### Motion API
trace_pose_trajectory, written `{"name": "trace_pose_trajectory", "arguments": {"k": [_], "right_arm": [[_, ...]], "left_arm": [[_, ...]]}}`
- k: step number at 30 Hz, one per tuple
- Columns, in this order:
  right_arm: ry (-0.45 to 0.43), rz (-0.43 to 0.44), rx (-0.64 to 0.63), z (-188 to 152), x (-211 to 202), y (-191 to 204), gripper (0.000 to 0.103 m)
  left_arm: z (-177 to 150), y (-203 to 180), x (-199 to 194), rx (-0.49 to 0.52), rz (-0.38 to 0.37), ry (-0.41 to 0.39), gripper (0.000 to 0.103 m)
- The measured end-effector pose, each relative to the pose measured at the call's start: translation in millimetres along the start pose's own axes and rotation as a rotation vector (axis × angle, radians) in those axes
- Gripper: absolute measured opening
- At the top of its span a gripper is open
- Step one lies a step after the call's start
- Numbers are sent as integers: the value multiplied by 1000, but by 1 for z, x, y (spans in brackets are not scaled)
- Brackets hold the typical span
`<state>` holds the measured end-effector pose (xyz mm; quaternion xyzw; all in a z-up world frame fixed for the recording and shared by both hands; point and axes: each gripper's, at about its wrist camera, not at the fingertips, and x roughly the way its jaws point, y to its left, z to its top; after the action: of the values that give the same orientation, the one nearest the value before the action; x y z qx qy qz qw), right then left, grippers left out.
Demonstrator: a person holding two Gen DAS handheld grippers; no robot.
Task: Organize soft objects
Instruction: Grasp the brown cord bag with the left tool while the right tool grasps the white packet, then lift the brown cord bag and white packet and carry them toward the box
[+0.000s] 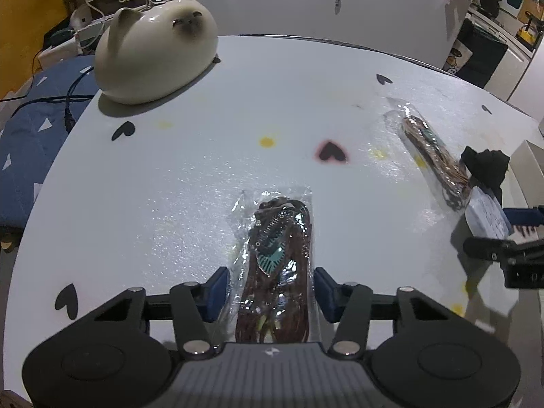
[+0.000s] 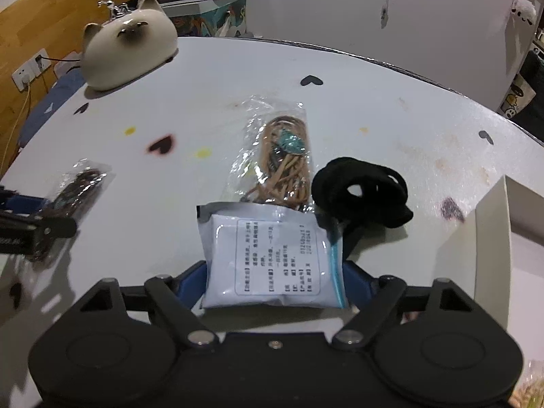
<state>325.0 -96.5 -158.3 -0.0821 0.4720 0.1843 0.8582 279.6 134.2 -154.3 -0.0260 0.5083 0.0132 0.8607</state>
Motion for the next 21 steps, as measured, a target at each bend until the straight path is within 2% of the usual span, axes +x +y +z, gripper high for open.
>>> {"name": "trace_pose_trajectory", "arguments": {"k": [4,9,11,16,21], "right_arm": [[-4,10,8,-9,-12,5,82],[-17,20,5,-18,-30,12,82],[12,36,-7,-23,-32,15,87],[91,57,-29,-44,-35,23,91],[105,118,-31,-56,-49,26,95]], "left_arm": [[-3,-2,-3,-10,-25,2,45],[-11,-8,-9,-13,-50,3,44],[-14,-11,-11,-6,-57,6,44],[-22,-18,-14,12,-65,12,44],[-26,-20,-16,19,-69,15,44]]}}
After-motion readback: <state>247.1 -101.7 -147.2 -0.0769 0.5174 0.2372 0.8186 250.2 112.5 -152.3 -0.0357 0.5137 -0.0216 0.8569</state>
